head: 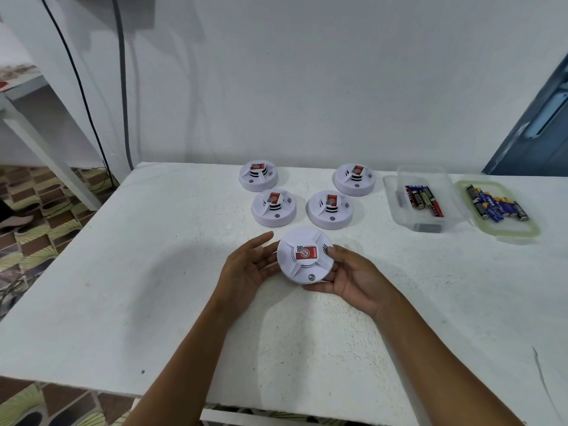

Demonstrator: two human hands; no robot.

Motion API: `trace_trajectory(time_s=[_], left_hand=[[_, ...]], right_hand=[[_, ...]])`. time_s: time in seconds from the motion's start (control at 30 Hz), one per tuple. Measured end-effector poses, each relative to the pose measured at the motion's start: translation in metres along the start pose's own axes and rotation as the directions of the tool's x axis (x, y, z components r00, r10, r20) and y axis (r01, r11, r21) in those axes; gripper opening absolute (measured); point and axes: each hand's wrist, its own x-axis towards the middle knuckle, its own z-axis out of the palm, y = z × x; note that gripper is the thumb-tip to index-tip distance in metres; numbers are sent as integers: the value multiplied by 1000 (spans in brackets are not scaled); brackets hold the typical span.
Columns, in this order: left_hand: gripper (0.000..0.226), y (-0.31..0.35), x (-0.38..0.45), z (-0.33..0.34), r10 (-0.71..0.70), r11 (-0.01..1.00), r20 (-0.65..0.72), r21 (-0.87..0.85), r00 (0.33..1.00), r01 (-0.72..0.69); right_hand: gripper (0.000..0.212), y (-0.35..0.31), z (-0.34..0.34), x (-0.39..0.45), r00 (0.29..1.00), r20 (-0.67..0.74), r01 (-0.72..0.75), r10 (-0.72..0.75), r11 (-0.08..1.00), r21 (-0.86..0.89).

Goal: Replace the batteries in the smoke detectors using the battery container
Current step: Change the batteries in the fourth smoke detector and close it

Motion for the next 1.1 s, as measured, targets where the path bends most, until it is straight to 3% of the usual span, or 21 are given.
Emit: trace_trajectory(time_s=[0.97,1.1], left_hand=[[44,2,-2,5,-1,1000,-36,1,999,1],[33,1,-2,4,14,998,-46,60,999,-11]], right_hand=[[45,-2,1,-1,999,-39,-25,26,999,33],[46,-3,3,-3,998,-53,-29,31,999,29]])
